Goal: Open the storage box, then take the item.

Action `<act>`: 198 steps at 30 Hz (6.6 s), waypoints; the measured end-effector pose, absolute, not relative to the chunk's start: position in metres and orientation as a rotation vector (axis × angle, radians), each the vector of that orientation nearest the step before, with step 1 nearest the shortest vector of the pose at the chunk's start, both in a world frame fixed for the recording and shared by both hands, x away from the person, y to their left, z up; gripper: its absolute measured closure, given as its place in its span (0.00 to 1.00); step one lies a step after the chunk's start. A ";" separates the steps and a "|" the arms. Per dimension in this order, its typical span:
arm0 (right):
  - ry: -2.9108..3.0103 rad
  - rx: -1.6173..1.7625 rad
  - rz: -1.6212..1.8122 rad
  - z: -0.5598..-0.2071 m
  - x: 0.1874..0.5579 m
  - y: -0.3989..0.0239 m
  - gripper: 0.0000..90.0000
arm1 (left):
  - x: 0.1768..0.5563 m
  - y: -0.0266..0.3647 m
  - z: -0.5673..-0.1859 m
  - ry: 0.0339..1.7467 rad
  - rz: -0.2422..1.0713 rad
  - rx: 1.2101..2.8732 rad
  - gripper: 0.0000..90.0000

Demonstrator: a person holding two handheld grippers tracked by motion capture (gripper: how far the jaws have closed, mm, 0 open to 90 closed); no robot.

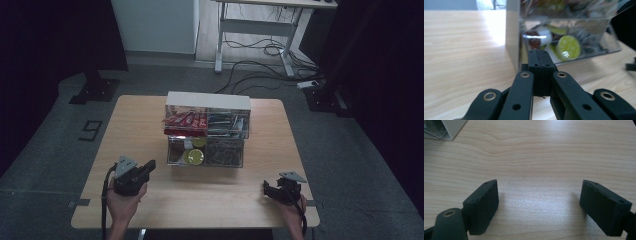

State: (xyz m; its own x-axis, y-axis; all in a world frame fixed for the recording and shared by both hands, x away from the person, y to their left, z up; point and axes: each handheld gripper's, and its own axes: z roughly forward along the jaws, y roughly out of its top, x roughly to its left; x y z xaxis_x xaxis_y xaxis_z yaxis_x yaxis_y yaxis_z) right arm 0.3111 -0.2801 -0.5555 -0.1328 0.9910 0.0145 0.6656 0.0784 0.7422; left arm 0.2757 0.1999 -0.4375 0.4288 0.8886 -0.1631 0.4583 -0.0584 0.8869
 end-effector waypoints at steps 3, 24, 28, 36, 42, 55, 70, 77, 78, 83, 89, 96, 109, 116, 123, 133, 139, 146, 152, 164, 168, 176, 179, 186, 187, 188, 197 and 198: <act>1.855 1.634 0.839 -0.555 0.311 -0.280 0.17 | 0.275 0.195 -0.427 1.146 0.516 1.671 1.00; 1.851 1.634 0.839 -0.555 0.311 -0.280 0.18 | 0.283 0.182 -0.387 1.063 0.460 1.665 1.00; 1.851 1.634 0.839 -0.555 0.311 -0.280 0.18 | 0.287 0.176 -0.383 1.051 0.452 1.669 1.00; 1.847 1.638 0.838 -0.555 0.311 -0.281 0.18 | 0.298 0.162 -0.375 1.026 0.420 1.683 1.00; 1.848 1.638 0.839 -0.555 0.311 -0.281 0.18 | 0.307 0.156 -0.370 1.021 0.413 1.695 1.00; 1.847 1.638 0.839 -0.556 0.312 -0.282 0.18 | 0.328 0.147 -0.366 1.036 0.385 1.706 1.00; 1.847 1.640 0.837 -0.555 0.312 -0.282 0.18 | 0.342 0.143 -0.368 1.056 0.371 1.716 1.00; 1.846 1.641 0.838 -0.555 0.312 -0.282 0.18 | 0.345 0.141 -0.364 1.054 0.365 1.711 1.00; 1.847 1.639 0.836 -0.555 0.312 -0.283 0.18 | 0.346 0.141 -0.363 1.055 0.363 1.712 1.00; 1.847 1.640 0.836 -0.555 0.312 -0.282 0.18 | 0.350 0.138 -0.364 1.054 0.348 1.719 1.00; 1.847 1.639 0.836 -0.555 0.312 -0.283 0.18 | 0.350 0.138 -0.362 1.053 0.367 1.718 1.00; 1.847 1.639 0.836 -0.555 0.312 -0.282 0.18 | 0.351 0.140 -0.355 1.050 0.364 1.704 1.00; 1.847 1.638 0.836 -0.555 0.312 -0.282 0.18 | 0.355 0.138 -0.346 1.045 0.355 1.693 1.00; 1.848 1.637 0.836 -0.555 0.312 -0.282 0.18 | 0.358 0.138 -0.343 1.047 0.352 1.682 1.00; 1.848 1.635 0.836 -0.556 0.312 -0.283 0.18 | 0.361 0.135 -0.335 1.044 0.365 1.673 1.00; 1.847 1.635 0.837 -0.556 0.312 -0.283 0.18 | 0.367 0.132 -0.326 1.043 0.370 1.665 1.00; 1.847 1.636 0.837 -0.556 0.312 -0.283 0.18 | 0.367 0.133 -0.326 1.044 0.361 1.657 1.00; 1.850 1.630 0.834 -0.555 0.312 -0.282 0.19 | 0.366 0.132 -0.327 1.040 0.359 1.657 1.00; 1.835 1.631 0.846 -0.555 0.310 -0.280 0.27 | 0.367 0.132 -0.327 1.034 0.358 1.664 1.00; 1.783 1.597 0.996 -0.517 0.305 -0.276 0.32 | 0.368 0.131 -0.328 1.030 0.357 1.668 1.00; 1.763 1.588 1.072 -0.504 0.303 -0.276 0.35 | 0.369 0.131 -0.328 1.028 0.355 1.671 1.00; 1.771 1.488 1.146 -0.473 0.307 -0.265 0.38 | 0.369 0.130 -0.327 1.027 0.345 1.670 1.00; 1.769 1.465 1.170 -0.462 0.308 -0.262 0.38 | 0.369 0.130 -0.327 1.028 0.341 1.670 1.00; 1.778 1.399 1.237 -0.434 0.314 -0.249 0.40 | 0.370 0.129 -0.328 1.027 0.337 1.675 1.00; 1.776 1.392 1.247 -0.431 0.314 -0.247 0.41 | 0.370 0.129 -0.328 1.029 0.337 1.672 1.00; 1.776 1.381 1.257 -0.426 0.315 -0.245 0.41 | 0.370 0.129 -0.328 1.028 0.337 1.673 1.00; 1.785 1.334 1.305 -0.403 0.320 -0.233 0.45 | 0.370 0.129 -0.327 1.029 0.333 1.671 1.00; 1.786 1.330 1.307 -0.401 0.321 -0.232 0.45 | 0.370 0.129 -0.327 1.029 0.333 1.671 1.00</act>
State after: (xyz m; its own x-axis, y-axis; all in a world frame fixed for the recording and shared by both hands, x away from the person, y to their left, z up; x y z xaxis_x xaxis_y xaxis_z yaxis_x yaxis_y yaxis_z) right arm 0.3208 -0.2321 -0.4011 -0.3574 0.9269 0.1145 0.3893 0.0364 0.9204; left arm 0.3697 0.1287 -0.3272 0.5847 0.7634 -0.2744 0.4581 -0.0316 0.8883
